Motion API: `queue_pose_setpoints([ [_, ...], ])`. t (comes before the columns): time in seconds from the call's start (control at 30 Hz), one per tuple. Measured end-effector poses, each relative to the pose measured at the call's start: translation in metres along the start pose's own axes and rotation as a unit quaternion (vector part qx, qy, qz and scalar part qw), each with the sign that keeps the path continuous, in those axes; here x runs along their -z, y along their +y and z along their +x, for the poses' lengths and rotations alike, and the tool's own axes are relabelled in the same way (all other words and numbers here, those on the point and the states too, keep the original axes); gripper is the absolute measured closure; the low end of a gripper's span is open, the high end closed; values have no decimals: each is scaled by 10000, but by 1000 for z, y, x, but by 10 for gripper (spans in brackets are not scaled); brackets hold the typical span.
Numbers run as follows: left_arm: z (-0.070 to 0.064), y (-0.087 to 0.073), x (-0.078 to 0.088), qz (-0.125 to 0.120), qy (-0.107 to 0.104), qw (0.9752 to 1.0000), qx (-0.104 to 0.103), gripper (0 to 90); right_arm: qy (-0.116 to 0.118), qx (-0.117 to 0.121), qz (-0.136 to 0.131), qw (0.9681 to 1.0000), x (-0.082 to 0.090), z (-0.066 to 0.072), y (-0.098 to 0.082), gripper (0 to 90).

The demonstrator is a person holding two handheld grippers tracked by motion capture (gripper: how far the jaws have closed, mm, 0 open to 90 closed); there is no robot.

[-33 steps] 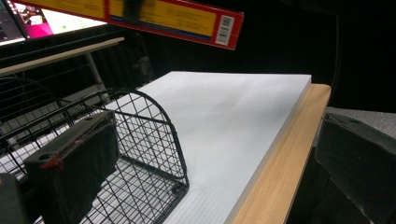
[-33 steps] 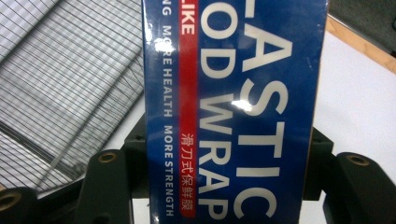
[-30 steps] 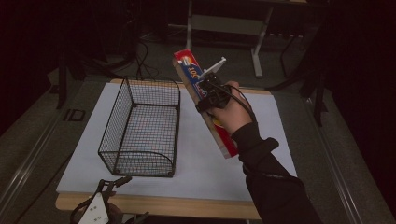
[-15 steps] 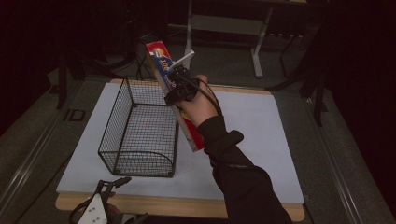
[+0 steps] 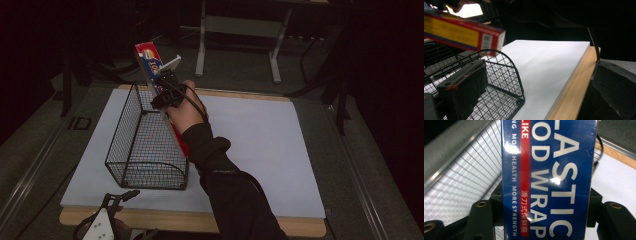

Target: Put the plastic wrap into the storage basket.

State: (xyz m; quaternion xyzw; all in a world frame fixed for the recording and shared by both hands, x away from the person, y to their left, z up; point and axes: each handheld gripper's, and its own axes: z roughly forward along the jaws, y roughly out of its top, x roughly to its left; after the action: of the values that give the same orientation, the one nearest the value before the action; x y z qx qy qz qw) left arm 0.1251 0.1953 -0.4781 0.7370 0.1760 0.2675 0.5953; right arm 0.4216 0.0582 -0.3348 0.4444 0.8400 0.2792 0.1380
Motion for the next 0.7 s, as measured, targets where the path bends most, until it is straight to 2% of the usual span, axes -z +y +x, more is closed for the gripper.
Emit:
queue_pose_setpoints([
  [0.23, 0, 0, 1, -31, 1, 10000, -6, 2, 298, -182, -229, 9991, -13, 14, -2, 400],
  [0.37, -1, 0, 0, -14, 5, 10000, -20, 3, 322, -132, -167, 9993, -24, 22, -7, 399],
  [0.5, -1, 1, 0, -22, -3, 10000, -16, 2, 353, -219, -149, 9990, -36, 25, -14, 399],
  [0.7, -1, 1, 0, -23, -4, 10000, -13, 2, 224, -227, -86, 9995, -53, 28, -24, 398],
])
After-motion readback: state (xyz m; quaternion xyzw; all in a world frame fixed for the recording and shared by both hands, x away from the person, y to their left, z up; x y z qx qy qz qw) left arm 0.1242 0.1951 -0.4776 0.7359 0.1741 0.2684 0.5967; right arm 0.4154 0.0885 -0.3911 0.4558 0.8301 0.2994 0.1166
